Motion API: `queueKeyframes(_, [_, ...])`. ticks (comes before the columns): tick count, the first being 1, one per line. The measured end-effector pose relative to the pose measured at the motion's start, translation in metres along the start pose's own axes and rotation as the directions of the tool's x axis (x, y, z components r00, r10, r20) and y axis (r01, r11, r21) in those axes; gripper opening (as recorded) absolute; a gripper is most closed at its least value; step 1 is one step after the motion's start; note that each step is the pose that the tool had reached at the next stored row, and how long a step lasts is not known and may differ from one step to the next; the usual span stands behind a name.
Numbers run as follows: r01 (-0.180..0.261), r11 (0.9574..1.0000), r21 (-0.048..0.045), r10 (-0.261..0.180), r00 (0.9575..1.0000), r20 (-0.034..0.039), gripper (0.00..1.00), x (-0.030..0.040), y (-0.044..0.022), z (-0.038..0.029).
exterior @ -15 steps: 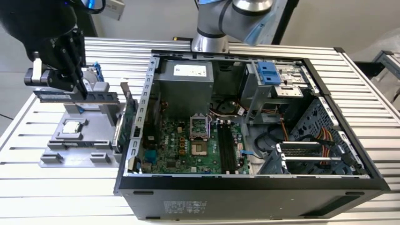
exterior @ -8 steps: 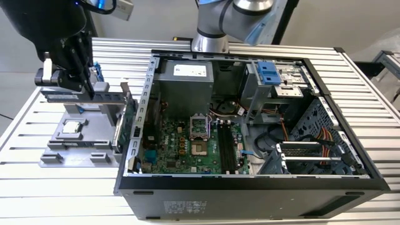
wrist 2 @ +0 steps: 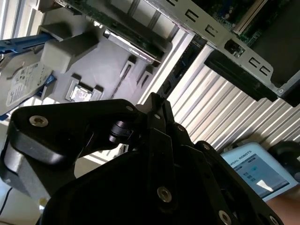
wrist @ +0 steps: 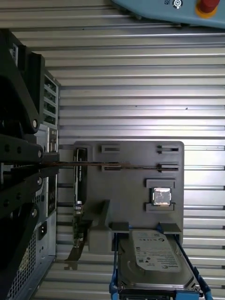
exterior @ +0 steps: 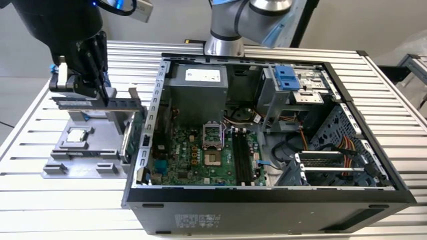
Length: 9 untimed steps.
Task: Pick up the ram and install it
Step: 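Pick up the ram and move it above insertion slot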
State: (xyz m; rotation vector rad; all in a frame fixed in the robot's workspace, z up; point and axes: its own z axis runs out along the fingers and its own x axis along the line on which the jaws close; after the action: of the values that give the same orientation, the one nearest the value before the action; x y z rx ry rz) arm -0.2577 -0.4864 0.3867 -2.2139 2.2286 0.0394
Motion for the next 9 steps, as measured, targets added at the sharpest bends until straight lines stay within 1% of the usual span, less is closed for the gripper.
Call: queueKeyframes(9, [0.000,1.0000,0.0000,0.000,1.0000,-0.0001,0.00,-0.0001,-0.0128,-0.0002])
